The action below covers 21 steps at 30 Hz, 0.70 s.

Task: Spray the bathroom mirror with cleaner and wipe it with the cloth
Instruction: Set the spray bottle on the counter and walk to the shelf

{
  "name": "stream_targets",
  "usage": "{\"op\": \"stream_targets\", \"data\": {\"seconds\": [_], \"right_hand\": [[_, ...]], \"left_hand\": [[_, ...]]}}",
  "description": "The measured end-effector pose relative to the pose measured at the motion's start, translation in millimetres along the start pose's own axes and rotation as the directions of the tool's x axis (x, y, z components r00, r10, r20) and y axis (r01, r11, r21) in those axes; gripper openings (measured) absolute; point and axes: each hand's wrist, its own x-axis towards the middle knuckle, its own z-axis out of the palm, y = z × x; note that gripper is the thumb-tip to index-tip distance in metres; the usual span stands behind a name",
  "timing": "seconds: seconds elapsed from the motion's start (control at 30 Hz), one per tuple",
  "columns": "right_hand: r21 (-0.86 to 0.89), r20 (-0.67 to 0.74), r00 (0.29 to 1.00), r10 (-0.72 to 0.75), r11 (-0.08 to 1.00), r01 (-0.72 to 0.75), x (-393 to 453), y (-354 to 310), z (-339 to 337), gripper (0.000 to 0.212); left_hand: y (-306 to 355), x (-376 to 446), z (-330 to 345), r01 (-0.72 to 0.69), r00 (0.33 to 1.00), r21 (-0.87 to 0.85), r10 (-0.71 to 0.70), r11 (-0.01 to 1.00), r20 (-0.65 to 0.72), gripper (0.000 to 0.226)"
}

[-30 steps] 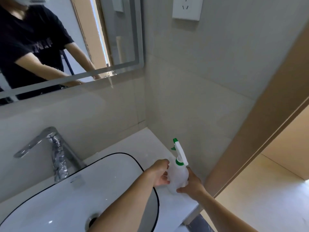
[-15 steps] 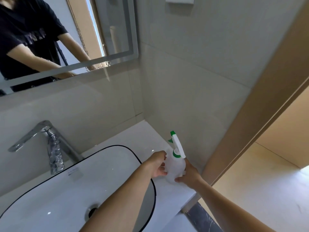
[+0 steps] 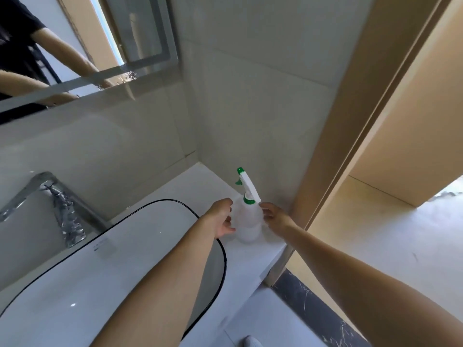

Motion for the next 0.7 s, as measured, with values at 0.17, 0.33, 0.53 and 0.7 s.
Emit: {"op": "stream_targets", "data": {"seconds": [0.17,0.33,0.53,0.7], "right_hand": [[0.089,-0.076,0.997,0.029,0.996,-0.022,-15.5,-23.8,-12.9,0.036],[0.160,-0.069,0.997,-0.029,0.986,0.040,-34.7,-80.7,-27.9,0.039],[0.167,-0.150,0.975,-0.166,0.967,0.191,-52.0,-158.0,-43.5,0.042],[0.056,-0.262,0.879,-0.399,0.903,0.427,-68.0,-236.7,-37.4,0.035]], "left_hand": [[19.8,-23.0,-11.5,-0.068,0.997,0.035,0.069,0.997,-0.036,0.032],[49.7,-55.9,-29.3,-0.206,0.975,0.061,0.210,0.977,-0.069,0.033],[91.0,-108.1,-53.9,-0.517,0.822,0.228,0.553,0.825,-0.137,0.037],[122.4,-164.4,-90.2,-0.723,0.564,0.378,0.810,0.578,-0.160,0.047]]}}
